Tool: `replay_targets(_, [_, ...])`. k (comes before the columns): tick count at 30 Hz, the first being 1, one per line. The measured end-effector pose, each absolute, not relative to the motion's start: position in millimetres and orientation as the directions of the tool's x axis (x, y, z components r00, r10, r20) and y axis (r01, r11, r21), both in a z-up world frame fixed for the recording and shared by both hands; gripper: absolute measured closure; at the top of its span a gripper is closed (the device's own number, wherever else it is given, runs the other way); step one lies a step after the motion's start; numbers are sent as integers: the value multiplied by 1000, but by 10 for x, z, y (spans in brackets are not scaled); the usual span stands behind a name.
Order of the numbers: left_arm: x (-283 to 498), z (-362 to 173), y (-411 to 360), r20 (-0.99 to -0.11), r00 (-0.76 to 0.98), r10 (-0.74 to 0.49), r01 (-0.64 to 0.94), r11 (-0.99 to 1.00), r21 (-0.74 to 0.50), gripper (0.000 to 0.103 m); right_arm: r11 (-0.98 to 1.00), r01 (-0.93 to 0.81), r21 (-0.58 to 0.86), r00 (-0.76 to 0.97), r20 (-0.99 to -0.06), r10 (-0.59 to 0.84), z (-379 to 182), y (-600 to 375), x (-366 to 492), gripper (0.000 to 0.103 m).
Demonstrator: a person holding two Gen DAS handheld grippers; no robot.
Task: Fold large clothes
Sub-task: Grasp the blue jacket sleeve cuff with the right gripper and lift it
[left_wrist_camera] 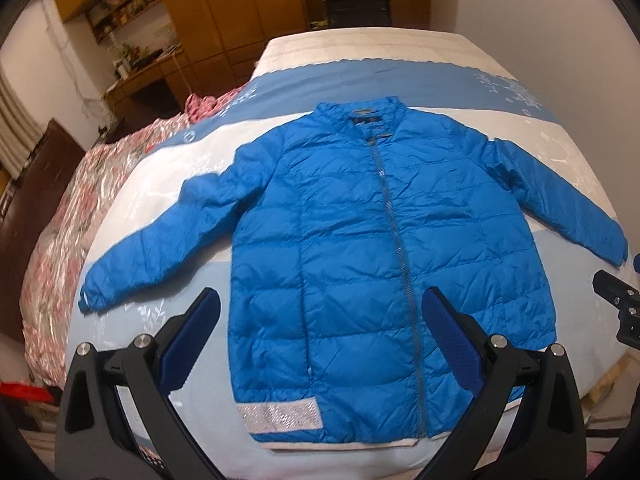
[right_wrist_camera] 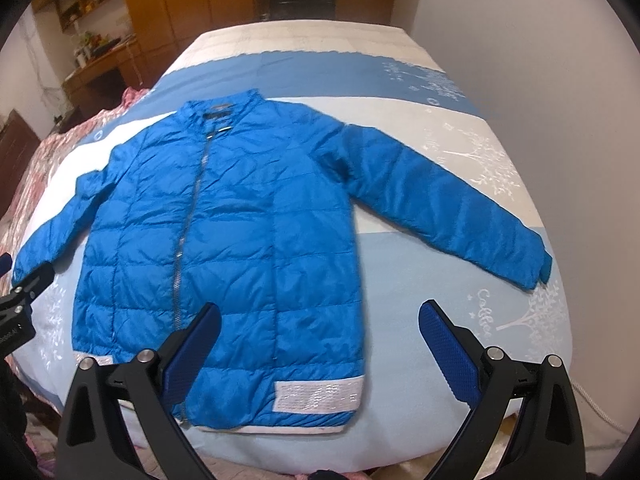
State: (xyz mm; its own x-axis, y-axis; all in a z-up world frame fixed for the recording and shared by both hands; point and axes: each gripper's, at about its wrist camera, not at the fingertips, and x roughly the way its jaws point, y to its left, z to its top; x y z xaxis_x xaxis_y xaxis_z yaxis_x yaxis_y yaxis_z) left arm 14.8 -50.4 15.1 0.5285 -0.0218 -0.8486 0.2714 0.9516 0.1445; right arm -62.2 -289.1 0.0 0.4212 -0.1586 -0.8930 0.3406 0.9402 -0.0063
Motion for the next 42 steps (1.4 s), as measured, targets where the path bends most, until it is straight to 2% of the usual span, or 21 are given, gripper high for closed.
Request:
replay_targets(13, [366,-9,-2066,-849,514,-124,507,842,184,3,854,520,37,420,-881,-217,-186,-4285,-919,4])
replay_targets(20, [724,-251,-3015,-865,463,-193,569,813,123,3,719,676,164,371,-918,-139,-713,-5557,-1073,4])
replay_targets(24, [972,-488,-3476,-883,434,-181,575,810,116,3,638,740,216,338,-938,-75,-1094,-6230,-1149,4])
replay_targets(30, [1224,-813,-4024,-907,383,-173,602,792,103,3,582,785,212,300,-952,-58,-1400,-6944,-1206,5])
replay_targets(37, [1361,-1176,-4526,-939,294,-180,652,756,59,3,585,774,244,285,-958,23,-1664,-7332,-1214,10])
replay_targets(42, [1480,-1463,-4681,-961,227,-159,647,762,27,4,540,761,361,332,-930,155,-1915,-7463,-1156,28])
